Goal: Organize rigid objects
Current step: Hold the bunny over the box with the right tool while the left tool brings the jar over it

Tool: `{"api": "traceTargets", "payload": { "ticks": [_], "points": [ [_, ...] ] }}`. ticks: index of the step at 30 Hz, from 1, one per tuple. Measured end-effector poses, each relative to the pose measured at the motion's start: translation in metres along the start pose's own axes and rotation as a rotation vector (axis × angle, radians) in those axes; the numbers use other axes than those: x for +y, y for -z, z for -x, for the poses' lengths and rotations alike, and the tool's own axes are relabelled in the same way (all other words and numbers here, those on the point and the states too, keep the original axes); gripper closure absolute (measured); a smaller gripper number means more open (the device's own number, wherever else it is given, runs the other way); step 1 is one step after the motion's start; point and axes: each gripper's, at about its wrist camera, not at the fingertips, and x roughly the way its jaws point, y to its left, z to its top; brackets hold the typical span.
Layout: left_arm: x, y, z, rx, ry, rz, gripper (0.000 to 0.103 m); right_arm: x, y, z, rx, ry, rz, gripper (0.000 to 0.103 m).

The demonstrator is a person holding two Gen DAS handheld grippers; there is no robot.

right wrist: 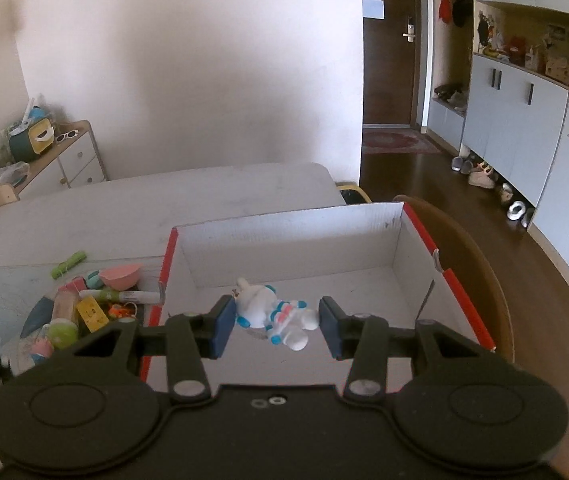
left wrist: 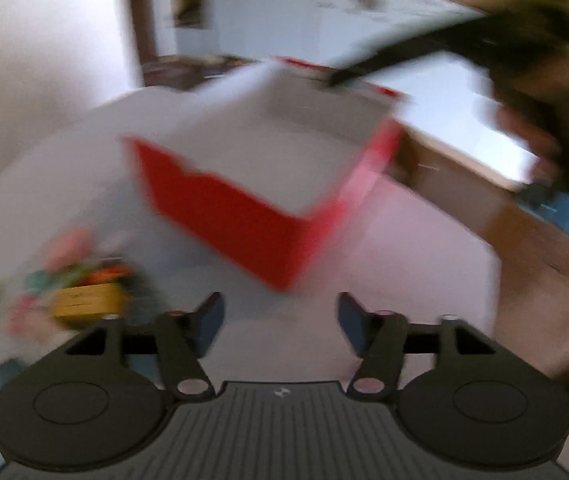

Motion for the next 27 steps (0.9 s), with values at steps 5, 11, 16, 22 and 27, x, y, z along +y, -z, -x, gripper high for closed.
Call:
{"api": "traceTargets", "payload": {
  "ticks": [5,11,16,22,27],
  "points": [
    [-0.044,0.016,-0.008,0.022,0.123,-0.245,0.015,-0.002,-0.001,-0.003,0.01,-0.006,0.012,0.058],
    [-0.053,0.034,-0.034,0.136,0.235,-0.236,0.015,0.0,0.001,-0.002,0.015,0.007,0.012,0.058],
    [-0.054,0.044,-0.046,0.156,0.216,-0.261,0.015,0.001,0.004,0.002,0.013,0.025,0.001,0.058],
    [-0.048,0.046,-0.056,0.168,0.195,-0.238,0.034,-0.001,0.008,0.004,0.017,0.039,-0.012,0.058],
    [-0.046,0.044,-0.065,0.167,0.167,-0.223,0.052,-0.003,0.01,0.005,0.017,0.041,-0.017,0.058]
  ]
}}
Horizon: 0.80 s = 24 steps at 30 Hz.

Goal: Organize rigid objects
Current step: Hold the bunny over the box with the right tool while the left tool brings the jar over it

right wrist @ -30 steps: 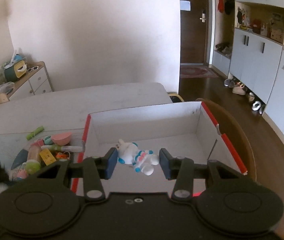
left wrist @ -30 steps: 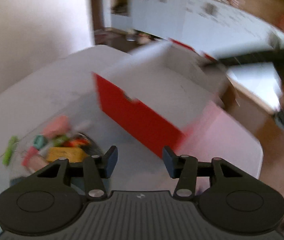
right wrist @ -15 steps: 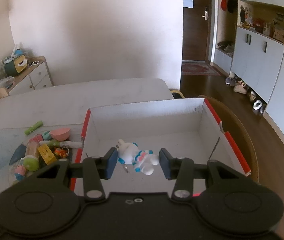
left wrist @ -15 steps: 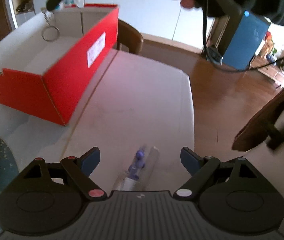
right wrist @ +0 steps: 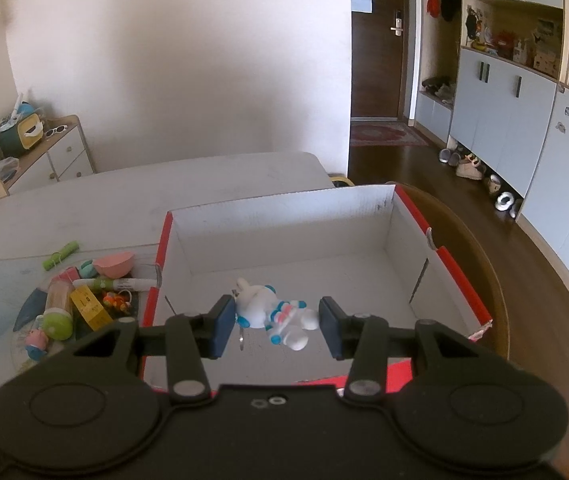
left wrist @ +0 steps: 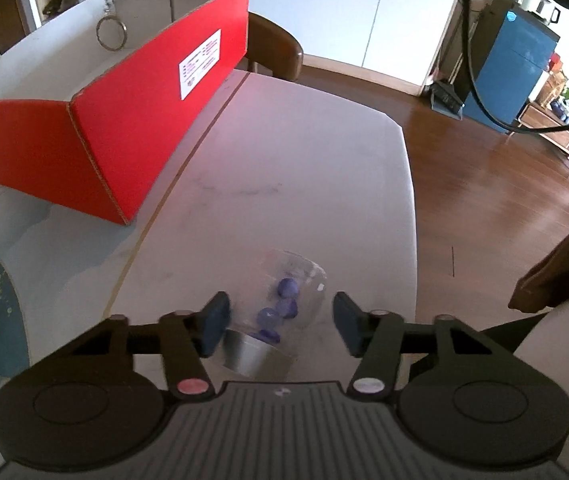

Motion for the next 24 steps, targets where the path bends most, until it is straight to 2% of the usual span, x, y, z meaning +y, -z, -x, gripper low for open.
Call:
{"api": "traceTargets", "payload": {
  "ticks": [6,12,15,19,21,24],
  "points": [
    [0.002,-0.001,0.001,-0.012,-0.023,0.024,0.054,-0.004,-0.001,-0.001,0.002,-0.006,0.001,0.058],
    [0.019,-0.006,0.016,-0.048,-0.052,0.144,0.057,-0.018,-0.009,-0.003,0.003,-0.028,0.016,0.058],
    [0.026,-0.011,0.029,-0.065,-0.105,0.202,0.063,-0.026,-0.014,-0.004,0.002,-0.038,0.027,0.058],
    [0.037,-0.02,0.047,-0.101,-0.155,0.273,0.063,-0.036,-0.023,-0.006,-0.003,-0.06,0.04,0.058],
    [0.042,-0.023,0.047,-0.096,-0.187,0.291,0.063,-0.041,-0.026,-0.007,-0.008,-0.069,0.049,0.058],
    [0.046,-0.022,0.044,-0.084,-0.191,0.326,0.063,-0.047,-0.029,-0.009,-0.007,-0.078,0.052,0.058]
  ]
}}
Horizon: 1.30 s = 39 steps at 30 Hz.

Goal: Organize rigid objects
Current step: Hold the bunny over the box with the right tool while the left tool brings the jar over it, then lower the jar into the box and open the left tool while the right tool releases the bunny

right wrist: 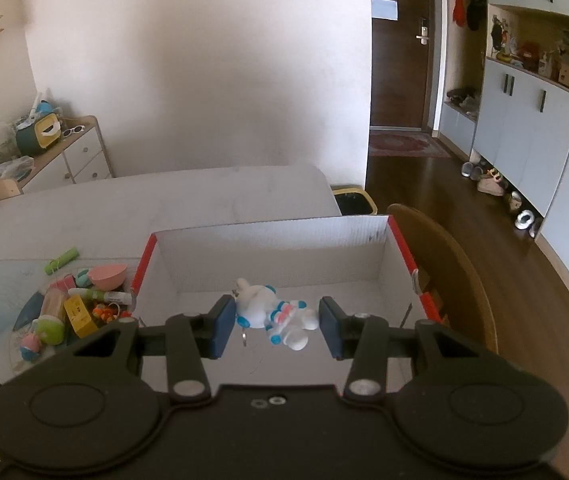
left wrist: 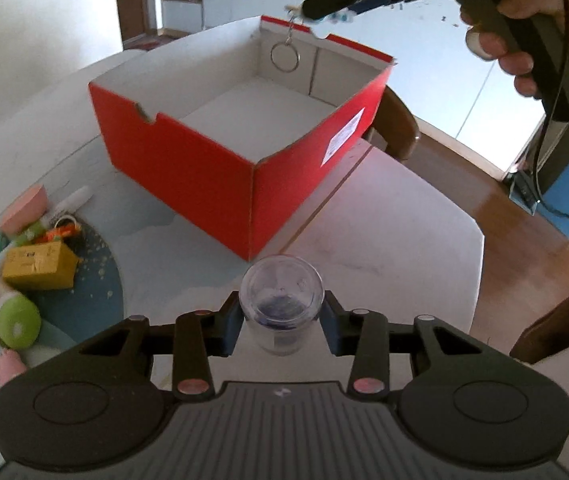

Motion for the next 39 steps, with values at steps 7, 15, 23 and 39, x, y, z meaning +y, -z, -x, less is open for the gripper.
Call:
{"api": "traceTargets", "payload": {
  "ticks": [7,15,23,39],
  "points": [
    [-0.002,-0.016,0.017,-0.025,-0.023,0.056,0.063,-0.015,-0.003,-0.003,0.004,-0.015,0.007,0.058],
    [-0.004,-0.082,0.072,-0.155,-0.041,0.048,0.063,-0.028,0.0,-0.013,0.02,-0.025,0.044,0.058],
    [0.004,-0.155,0.022,-0.149,-0.105,0.049,0.063,-0.035,0.009,-0.036,0.065,-0.022,0.102,0.058],
    [0.022,-0.227,-0.124,0.029,-0.204,0.075,0.063,-0.042,0.018,-0.084,0.176,-0.055,0.21,0.058]
  ]
}}
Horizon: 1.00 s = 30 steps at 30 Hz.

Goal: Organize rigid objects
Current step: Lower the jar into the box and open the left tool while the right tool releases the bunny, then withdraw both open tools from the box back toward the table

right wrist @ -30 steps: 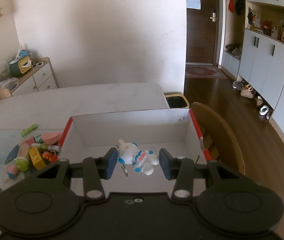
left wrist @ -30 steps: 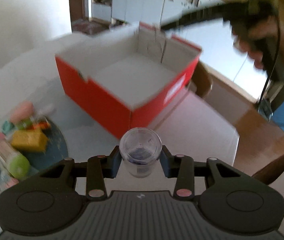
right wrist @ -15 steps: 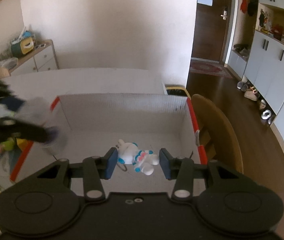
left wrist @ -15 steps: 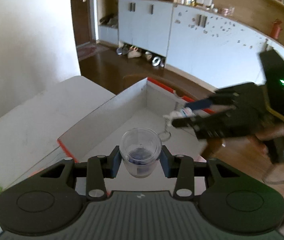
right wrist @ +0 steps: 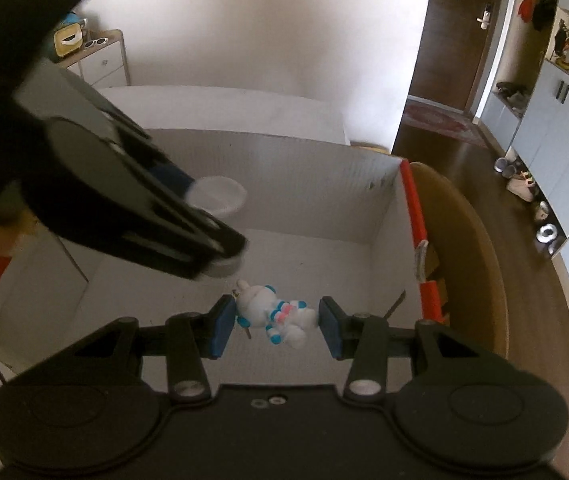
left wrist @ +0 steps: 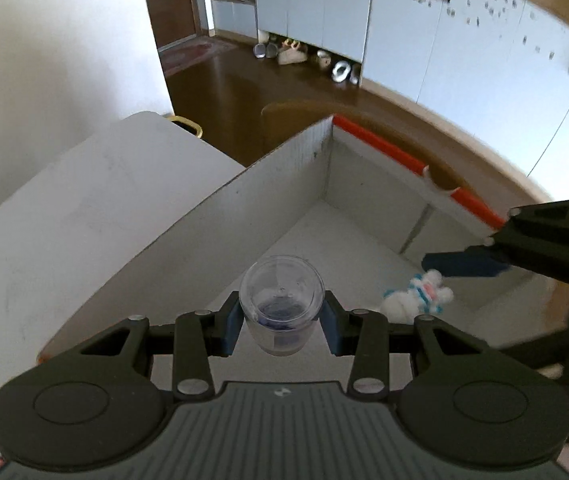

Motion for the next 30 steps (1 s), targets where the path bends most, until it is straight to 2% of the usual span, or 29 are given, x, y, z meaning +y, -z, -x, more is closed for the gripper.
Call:
{"api": "traceTargets", "payload": {
  "ticks": [9,15,21,23,25,27,30],
  "points": [
    [-0.015,-0.016,-0.035,0.079,0.009,-0.034,0.063,-0.003,0.002,-0.008,0.026,0.009,0.017,0.059],
    [-0.023,-0.016,-0.045,0.09,0.002,-0.046,0.063,-0.004,0.004,-0.01,0.041,0.019,0.03,0.058],
    [-0.02,-0.014,-0.046,0.087,-0.011,0.0,0.062,-0.006,0.01,-0.007,0.051,0.012,0.025,0.053],
    [-0.017,-0.012,-0.046,0.094,-0.016,0.02,0.06,-0.006,0.01,-0.005,0.048,0.006,0.024,0.048],
    [-0.014,-0.009,-0.044,0.093,-0.017,0.038,0.051,-0.004,0.012,-0.002,0.041,0.003,0.024,0.041],
    [-0.012,-0.01,-0.042,0.08,-0.019,0.043,0.043,-0.004,0.013,0.002,0.03,0.003,0.025,0.041],
    [-0.012,-0.008,-0.035,0.061,-0.027,0.047,0.041,-0.007,0.012,0.005,0.021,-0.002,0.016,0.041]
  ]
}}
